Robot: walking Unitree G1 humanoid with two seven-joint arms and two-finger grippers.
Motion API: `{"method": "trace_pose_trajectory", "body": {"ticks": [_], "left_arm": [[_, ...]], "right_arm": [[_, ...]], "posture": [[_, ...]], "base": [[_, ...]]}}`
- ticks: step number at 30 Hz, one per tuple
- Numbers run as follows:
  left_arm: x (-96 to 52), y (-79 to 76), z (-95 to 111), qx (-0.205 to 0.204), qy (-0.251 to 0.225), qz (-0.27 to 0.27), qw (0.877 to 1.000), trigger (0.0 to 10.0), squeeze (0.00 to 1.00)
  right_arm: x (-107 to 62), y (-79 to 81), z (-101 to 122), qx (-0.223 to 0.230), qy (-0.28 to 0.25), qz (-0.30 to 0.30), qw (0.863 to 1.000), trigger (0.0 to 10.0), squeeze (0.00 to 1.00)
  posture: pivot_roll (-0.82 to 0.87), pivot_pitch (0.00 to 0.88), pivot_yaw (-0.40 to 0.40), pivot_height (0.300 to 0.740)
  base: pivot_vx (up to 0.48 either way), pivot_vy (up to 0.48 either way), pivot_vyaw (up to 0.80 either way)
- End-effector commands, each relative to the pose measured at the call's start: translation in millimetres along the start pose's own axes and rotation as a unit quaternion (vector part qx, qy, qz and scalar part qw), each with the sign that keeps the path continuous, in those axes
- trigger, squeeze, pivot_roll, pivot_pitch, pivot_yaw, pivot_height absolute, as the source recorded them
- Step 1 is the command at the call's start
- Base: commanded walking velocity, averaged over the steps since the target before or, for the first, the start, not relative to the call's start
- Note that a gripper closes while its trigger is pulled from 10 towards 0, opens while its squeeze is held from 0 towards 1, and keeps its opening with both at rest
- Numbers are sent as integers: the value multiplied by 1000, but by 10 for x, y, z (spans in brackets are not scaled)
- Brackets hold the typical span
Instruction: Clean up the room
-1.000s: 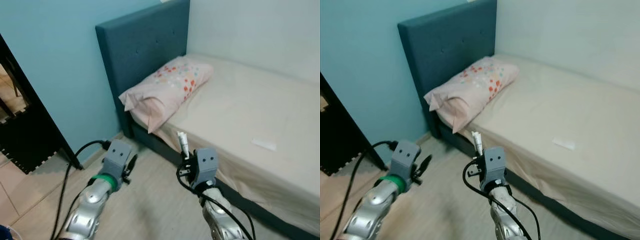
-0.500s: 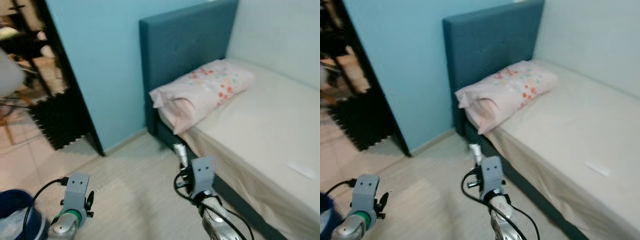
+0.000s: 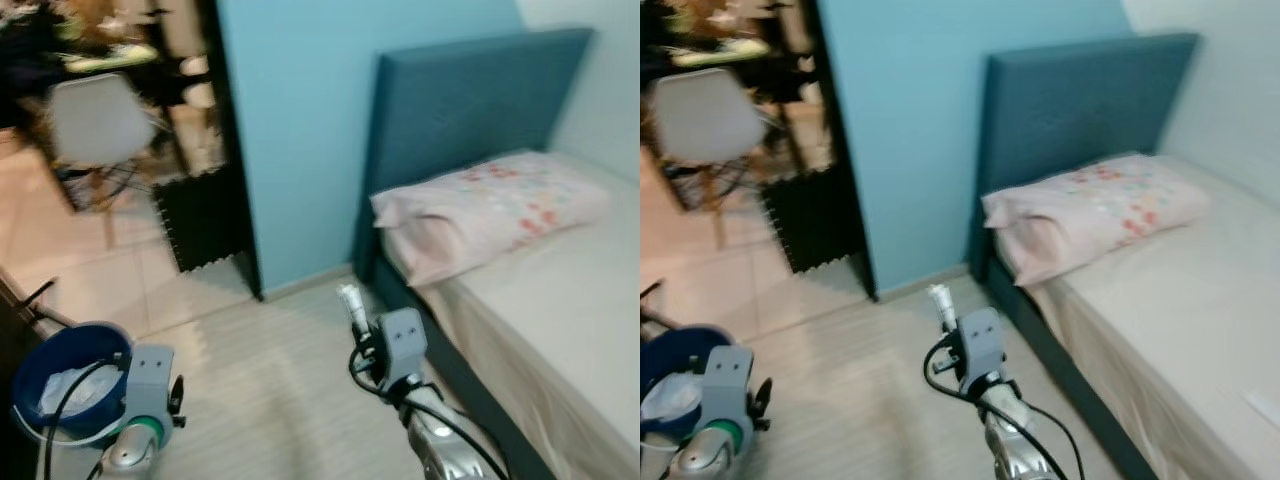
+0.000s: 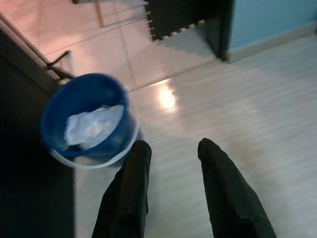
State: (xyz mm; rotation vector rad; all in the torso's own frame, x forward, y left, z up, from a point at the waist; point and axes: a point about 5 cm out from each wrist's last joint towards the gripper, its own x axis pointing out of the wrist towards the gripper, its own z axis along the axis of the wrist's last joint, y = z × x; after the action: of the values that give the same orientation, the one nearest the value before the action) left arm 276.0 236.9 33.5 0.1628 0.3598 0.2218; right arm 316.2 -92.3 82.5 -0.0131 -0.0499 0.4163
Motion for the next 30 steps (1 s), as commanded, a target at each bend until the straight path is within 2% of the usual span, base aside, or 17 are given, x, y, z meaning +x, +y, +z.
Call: {"method": "trace_pose_trajectory", "body": {"ticks": [1, 25, 30], "left_arm": [[-16, -47, 4, 10, -7, -9, 1000, 10000, 0], [10, -91, 91, 31, -30, -12, 999, 10000, 0], [34, -142, 130, 38, -37, -16, 998, 10000, 0]], "right_arm": [[-31, 16, -59, 9, 9, 2, 1000, 10000, 0], [-42, 31, -76, 29, 3, 1, 1000, 10000, 0], [-45, 6, -79, 44, 3, -18, 999, 10000, 0]], "posture": [[-92, 23, 59, 740], [-91, 33, 74, 740], [-95, 37, 76, 740]], "base": [[0, 0, 775], [0, 0, 773], [352, 298, 165]]}}
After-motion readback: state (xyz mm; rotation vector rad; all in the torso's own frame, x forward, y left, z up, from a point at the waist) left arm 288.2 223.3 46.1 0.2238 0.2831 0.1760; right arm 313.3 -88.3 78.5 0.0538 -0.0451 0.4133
